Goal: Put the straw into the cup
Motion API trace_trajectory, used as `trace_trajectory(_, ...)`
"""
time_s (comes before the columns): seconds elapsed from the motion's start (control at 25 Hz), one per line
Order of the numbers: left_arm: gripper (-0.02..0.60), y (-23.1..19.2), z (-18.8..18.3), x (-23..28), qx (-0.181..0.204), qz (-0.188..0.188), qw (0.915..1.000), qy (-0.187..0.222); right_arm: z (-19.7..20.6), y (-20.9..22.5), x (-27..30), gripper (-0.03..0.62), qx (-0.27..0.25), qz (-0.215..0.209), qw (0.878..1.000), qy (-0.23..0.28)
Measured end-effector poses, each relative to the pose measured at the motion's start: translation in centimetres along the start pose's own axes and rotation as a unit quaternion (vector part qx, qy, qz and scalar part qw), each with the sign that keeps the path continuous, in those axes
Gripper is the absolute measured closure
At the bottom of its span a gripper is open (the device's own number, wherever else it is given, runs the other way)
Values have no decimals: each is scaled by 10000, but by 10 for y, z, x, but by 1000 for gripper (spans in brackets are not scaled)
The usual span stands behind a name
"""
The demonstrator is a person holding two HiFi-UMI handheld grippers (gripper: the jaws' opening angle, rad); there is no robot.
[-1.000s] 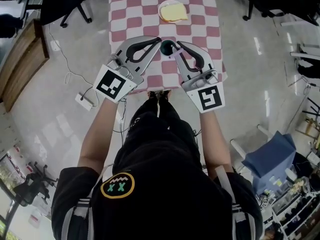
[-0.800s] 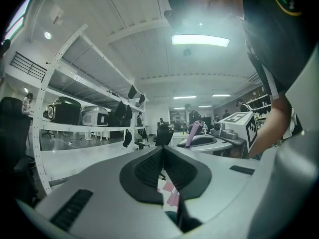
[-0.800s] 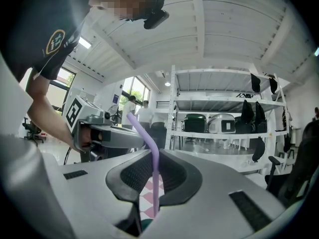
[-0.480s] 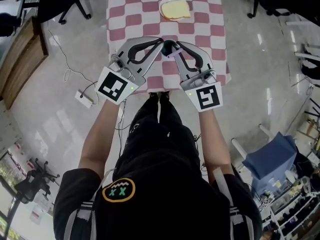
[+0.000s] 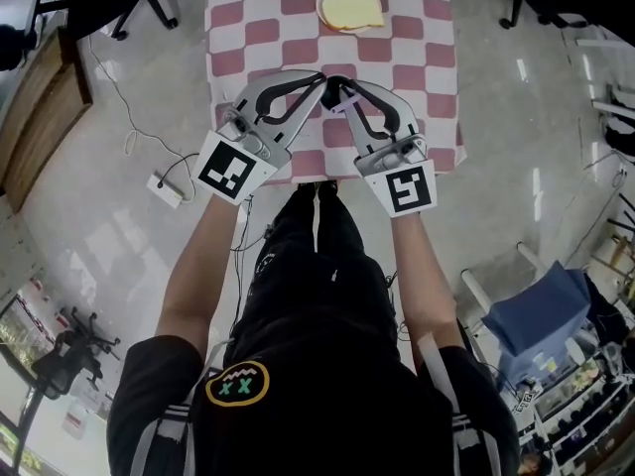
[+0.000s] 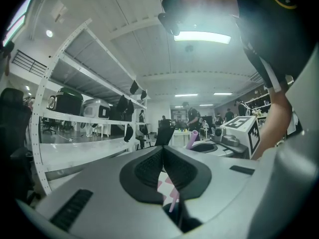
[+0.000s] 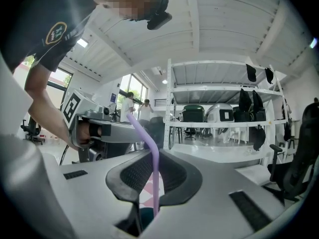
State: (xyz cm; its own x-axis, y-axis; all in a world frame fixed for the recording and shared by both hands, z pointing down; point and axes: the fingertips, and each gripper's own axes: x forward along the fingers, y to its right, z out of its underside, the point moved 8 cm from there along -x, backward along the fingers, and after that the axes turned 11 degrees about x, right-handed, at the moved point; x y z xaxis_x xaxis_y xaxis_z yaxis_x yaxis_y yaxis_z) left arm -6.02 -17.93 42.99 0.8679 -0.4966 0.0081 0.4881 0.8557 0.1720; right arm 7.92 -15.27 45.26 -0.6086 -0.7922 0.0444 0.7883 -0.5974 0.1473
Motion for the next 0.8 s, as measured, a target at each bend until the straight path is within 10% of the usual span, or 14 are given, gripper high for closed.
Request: trace_trajectory(0.8, 561, 6, 64, 2, -229, -209, 9990, -318, 66, 21, 2, 537, 278, 105, 9994, -185)
